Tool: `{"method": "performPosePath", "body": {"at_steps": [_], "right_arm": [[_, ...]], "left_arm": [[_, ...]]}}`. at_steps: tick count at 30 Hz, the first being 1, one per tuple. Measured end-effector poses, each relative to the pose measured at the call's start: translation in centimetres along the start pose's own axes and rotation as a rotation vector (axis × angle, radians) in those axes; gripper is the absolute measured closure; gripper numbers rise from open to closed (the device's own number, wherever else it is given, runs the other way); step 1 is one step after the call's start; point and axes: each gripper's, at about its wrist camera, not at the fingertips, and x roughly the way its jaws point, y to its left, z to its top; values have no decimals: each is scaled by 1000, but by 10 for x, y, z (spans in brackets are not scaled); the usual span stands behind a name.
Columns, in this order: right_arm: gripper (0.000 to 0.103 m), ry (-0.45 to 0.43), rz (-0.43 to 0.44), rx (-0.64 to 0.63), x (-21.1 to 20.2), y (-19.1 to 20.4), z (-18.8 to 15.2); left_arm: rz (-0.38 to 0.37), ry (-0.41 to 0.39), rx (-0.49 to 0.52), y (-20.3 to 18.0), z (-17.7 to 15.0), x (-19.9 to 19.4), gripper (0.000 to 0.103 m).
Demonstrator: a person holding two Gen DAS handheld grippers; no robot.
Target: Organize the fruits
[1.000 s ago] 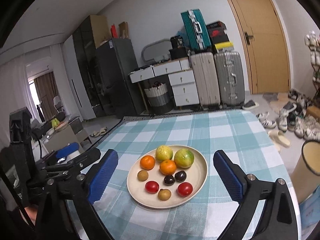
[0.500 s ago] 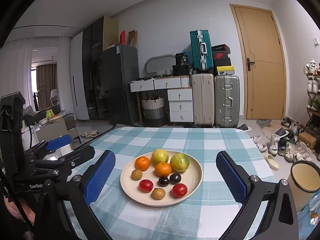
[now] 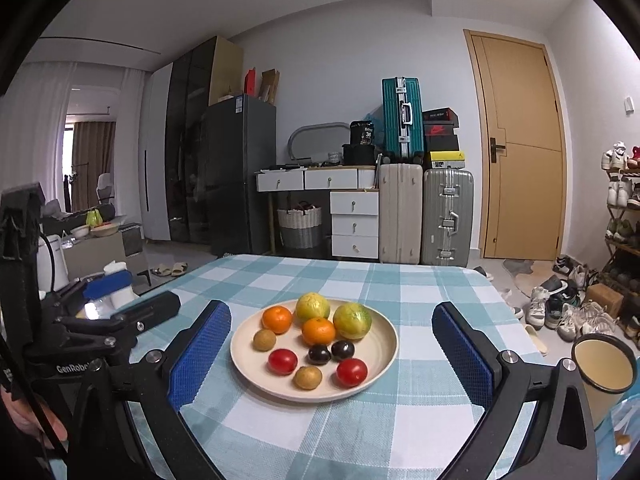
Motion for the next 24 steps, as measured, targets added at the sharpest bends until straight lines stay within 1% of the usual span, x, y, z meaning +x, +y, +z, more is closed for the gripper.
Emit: {"method": "performPosePath", "body": {"at_steps": [2, 6, 10, 13, 17, 24], "right_arm": [[0, 1, -1, -6, 1, 0, -1], [0, 13, -1, -14, 4, 2, -3], [0, 96, -9, -13, 23, 1, -5], [0, 76, 2, -15, 21, 1, -6], [0, 83, -4, -15, 19, 1, -6], [0, 81, -3, -14, 17, 0, -7]], "left_arm": [[1, 1, -2, 0, 1, 2, 0], [23, 40, 7, -2, -2, 10, 0], [54, 56, 33, -8, -3, 15, 0], [66, 62, 40, -10, -3, 18, 0], [90, 66, 17, -6, -3, 21, 0], [76, 36, 24, -7, -5, 18, 0]]}}
